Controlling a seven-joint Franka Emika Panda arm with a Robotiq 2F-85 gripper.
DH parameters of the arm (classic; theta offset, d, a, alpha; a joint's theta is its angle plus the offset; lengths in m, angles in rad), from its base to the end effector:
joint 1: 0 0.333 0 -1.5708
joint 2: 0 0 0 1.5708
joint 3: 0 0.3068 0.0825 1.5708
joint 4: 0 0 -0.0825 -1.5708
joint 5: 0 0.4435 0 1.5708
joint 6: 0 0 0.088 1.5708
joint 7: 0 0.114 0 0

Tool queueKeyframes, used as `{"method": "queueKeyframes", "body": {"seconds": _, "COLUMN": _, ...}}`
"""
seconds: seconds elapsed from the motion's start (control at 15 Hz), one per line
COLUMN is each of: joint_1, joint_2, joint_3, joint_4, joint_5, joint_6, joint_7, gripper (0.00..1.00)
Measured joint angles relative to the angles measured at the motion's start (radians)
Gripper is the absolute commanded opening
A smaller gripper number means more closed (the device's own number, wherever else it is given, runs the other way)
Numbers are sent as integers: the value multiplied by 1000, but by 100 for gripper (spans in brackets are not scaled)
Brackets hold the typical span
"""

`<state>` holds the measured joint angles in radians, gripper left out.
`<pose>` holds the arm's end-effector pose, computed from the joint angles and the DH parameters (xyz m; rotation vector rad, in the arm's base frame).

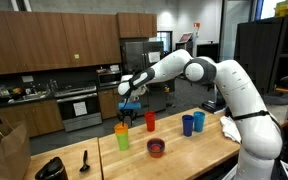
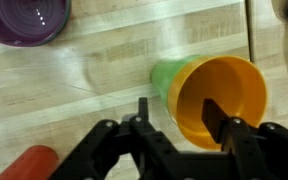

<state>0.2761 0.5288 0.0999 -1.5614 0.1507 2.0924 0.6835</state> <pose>0.6889 0.2720 0.2966 -2.9223 0.5866 0.1320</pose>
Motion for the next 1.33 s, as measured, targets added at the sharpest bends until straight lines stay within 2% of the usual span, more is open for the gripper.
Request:
{"method": "queueKeyframes", "body": {"seconds": 0.2, "joint_1": 1, "joint_2": 24, "joint_3": 0, "joint_4": 32, "joint_5": -7, "joint_6": -30, "joint_7": 0, "gripper": 4}}
{"method": "queueKeyframes", "body": {"seconds": 0.27, "joint_1": 1, "joint_2": 32, "joint_3": 0, "joint_4": 42, "joint_5": -9, "joint_6": -39, "joint_7": 0, "gripper": 1}}
{"method": "queueKeyframes", "body": {"seconds": 0.8, "joint_1": 11, "joint_2": 66, "joint_3": 1, "joint_4": 111, "joint_5": -13, "joint_6": -100, "joint_7": -14, "gripper": 1}}
{"method": "queueKeyframes", "body": {"seconds": 1.33, "joint_1": 70, "joint_2": 68, "joint_3": 5, "joint_4": 264, "joint_5": -71, "joint_6": -215, "joint_7": -45, "gripper": 1}}
